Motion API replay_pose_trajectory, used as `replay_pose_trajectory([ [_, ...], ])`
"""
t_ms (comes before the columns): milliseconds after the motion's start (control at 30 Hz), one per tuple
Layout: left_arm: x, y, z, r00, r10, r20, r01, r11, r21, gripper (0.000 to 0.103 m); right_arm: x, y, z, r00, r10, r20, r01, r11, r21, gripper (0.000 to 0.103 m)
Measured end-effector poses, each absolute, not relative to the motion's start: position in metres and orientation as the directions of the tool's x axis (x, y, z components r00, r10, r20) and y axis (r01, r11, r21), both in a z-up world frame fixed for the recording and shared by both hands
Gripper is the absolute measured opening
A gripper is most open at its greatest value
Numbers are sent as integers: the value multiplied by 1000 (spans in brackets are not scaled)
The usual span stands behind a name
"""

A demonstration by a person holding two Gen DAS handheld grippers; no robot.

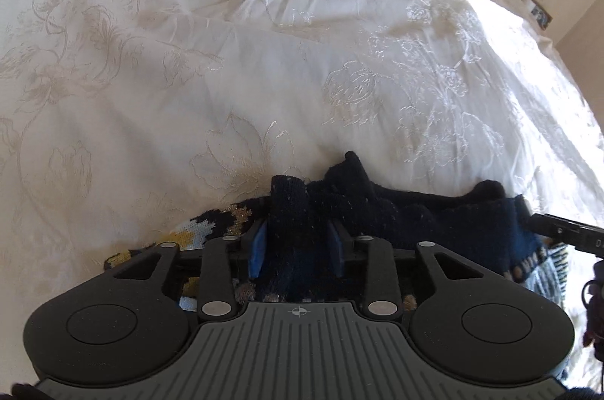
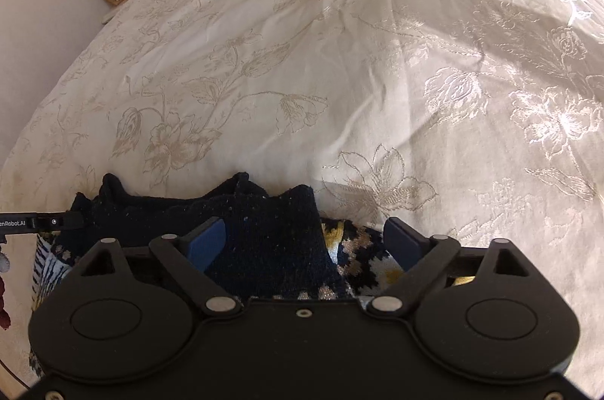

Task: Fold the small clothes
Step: 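Open both tools to release the hem on the collar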

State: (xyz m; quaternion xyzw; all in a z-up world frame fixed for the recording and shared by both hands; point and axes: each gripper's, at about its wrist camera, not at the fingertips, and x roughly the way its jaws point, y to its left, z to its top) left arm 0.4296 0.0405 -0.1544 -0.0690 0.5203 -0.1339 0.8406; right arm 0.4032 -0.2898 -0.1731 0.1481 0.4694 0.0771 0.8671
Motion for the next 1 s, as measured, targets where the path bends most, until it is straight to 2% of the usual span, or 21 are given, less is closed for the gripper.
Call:
replay_pose_trajectory([
  [33,425,43,-148,433,-299,-850,156,954,-256,47,398,-291,-170,553,269,-788,12,944,331,93],
  [133,407,47,-128,473,-278,-836,164,960,-227,59,380,-295,-156,573,266,-775,32,938,346,103],
  [233,385,50,-116,470,-291,-834,161,957,-243,63,359,-293,-147,583,272,-766,45,930,364,103],
  [467,317,45,-117,406,-287,-867,173,956,-236,65,306,-271,-138,555,269,-787,50,934,355,103],
  [700,269,40,-136,368,-245,-897,185,965,-187,65,264,-240,-142,499,258,-827,-15,957,289,103],
  [833,260,47,-145,379,-174,-909,171,979,-116,65,254,-232,-159,441,196,-876,-40,979,199,103],
  [1000,262,65,-165,325,-80,-942,126,991,-41,65,246,-253,-187,355,80,-931,40,994,101,103],
])
